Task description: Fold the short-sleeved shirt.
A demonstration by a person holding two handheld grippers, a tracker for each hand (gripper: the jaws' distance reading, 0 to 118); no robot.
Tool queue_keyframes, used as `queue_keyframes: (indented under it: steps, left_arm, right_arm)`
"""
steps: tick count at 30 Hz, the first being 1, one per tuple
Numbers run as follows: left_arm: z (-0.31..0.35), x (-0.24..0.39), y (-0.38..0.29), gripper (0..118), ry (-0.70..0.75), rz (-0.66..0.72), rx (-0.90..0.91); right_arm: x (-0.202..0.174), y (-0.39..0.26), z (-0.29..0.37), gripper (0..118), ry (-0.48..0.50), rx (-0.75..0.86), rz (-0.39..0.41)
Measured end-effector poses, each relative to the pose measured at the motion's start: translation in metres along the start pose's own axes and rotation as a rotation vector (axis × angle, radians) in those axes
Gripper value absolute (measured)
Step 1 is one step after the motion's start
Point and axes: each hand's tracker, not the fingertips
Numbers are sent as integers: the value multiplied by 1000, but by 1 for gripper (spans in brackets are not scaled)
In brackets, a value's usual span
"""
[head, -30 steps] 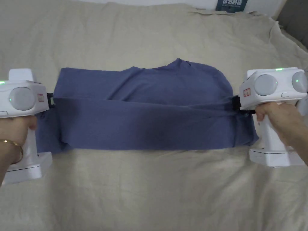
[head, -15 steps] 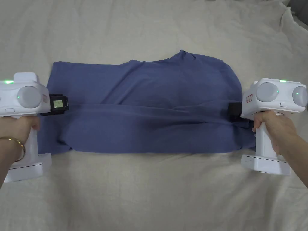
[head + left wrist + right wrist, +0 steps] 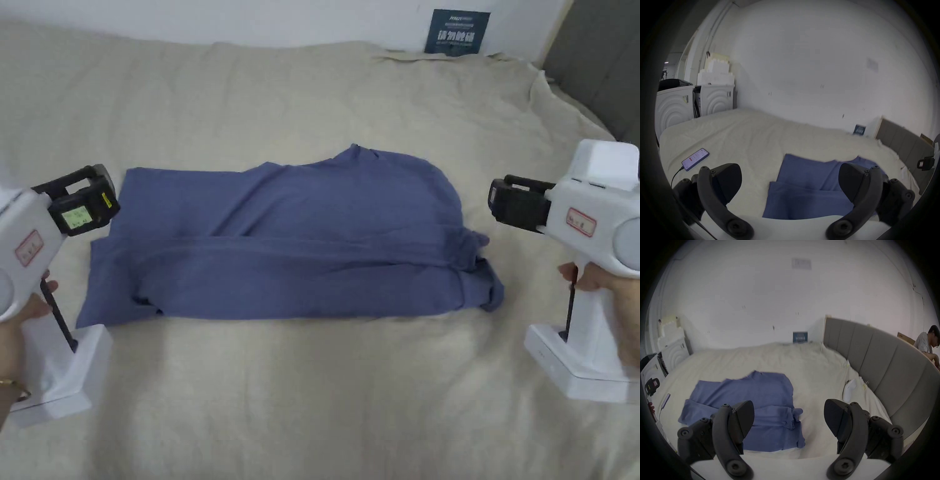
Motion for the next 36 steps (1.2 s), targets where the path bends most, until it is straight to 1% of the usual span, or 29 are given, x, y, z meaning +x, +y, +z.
queue_keyframes:
  steps: [2,3,4,7,9,10,11,12,14,15,17,18,19,20,21,22,23,25,26,28,36]
  left_arm:
    - [25,3,-8,118,-27,21,99]
    - [37,7,-11,118,-20,7,123]
    - [45,11,-13,118,-10,-11,119]
    - [62,19,-21,118,-41,-77,98]
    - [74,28,-26,117,-48,-155,97]
    - [79,31,-28,115,-57,-182,98]
    - [84,35,-31,111,-59,-210,101]
    - [88,37,-33,106,-70,-214,102]
    - [94,40,-39,86,-93,-218,100]
    - [96,42,-41,77,-95,-229,95]
    - [100,45,-48,55,-98,-249,90]
    - [102,45,-50,44,-103,-254,89]
    - [104,46,-51,30,-107,-257,88]
    - [106,47,-52,22,-109,-258,87]
    - [108,49,-54,16,-111,-259,88]
    - [110,50,-55,7,-110,-263,90]
    - [110,51,-55,1,-110,-264,90]
    - [111,51,-56,0,-111,-257,86]
    - [111,51,-55,0,-114,-254,79]
    - [110,51,-56,0,-111,-249,64]
    - [106,49,-62,0,-101,-230,36]
  right_arm:
    - [-1,-10,28,92,19,69,-3]
    - [-3,-15,41,94,31,99,-4]
    - [-5,-20,50,97,35,123,0]
    - [-12,-34,76,97,31,171,10]
    - [-15,-45,87,97,39,190,-28]
    - [-17,-50,92,97,38,204,-48]
    - [-19,-55,97,97,39,208,-50]
    - [-22,-60,100,97,33,215,-50]
    - [-28,-68,107,97,21,227,-50]
    - [-31,-73,112,97,31,230,-41]
    - [-33,-81,116,96,48,250,-20]
    - [-36,-83,119,92,58,251,-9]
    - [-38,-86,122,85,65,254,-3]
    - [-38,-89,123,77,72,257,-1]
    - [-39,-90,124,65,79,255,-3]
    - [-40,-92,125,42,85,254,-5]
    - [-41,-93,126,23,95,252,-9]
    - [-42,-95,127,12,92,247,-11]
    - [-42,-95,127,8,85,248,-12]
    - [-43,-94,127,1,107,232,-11]
    - [-41,-88,120,0,117,201,8]
